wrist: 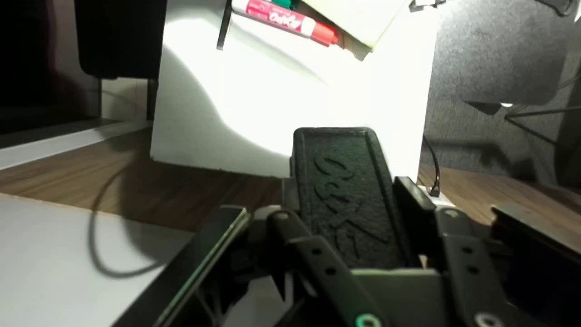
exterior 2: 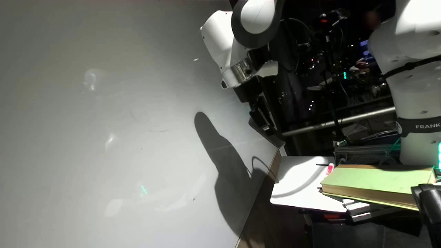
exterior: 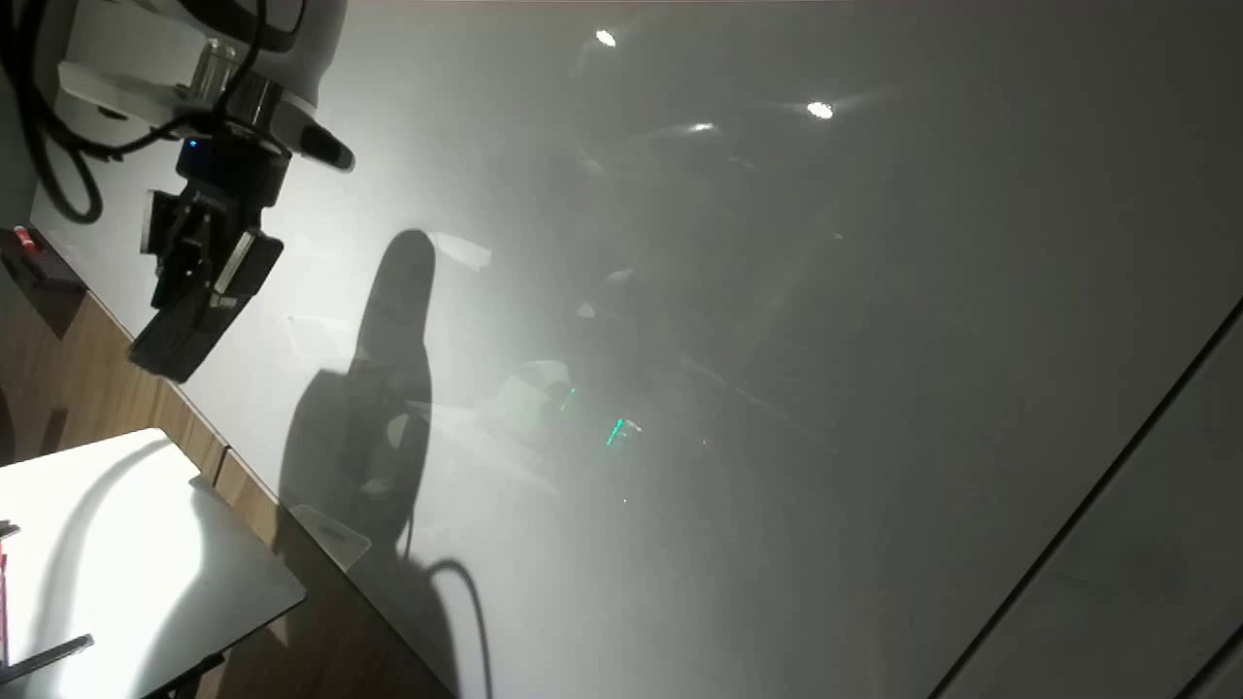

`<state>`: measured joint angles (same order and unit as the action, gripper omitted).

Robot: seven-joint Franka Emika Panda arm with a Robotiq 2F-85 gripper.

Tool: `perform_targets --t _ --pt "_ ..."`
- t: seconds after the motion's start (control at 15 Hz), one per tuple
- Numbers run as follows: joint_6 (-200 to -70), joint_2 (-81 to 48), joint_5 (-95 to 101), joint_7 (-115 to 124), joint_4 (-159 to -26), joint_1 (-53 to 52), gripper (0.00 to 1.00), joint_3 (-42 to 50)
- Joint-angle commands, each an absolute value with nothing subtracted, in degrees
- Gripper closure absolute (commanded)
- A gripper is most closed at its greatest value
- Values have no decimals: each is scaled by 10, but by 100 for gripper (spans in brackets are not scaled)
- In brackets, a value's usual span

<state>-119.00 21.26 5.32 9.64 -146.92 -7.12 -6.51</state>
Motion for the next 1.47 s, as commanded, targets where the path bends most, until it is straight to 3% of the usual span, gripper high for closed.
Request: perform_targets --t 0.0,0.67,1.4 --pt "-1216 218 39 58 -1526 -60 71 -49" --pt "-1292 143 33 39 -1580 -54 71 -45" --pt "-1351 8 49 46 -1503 -13 71 -23"
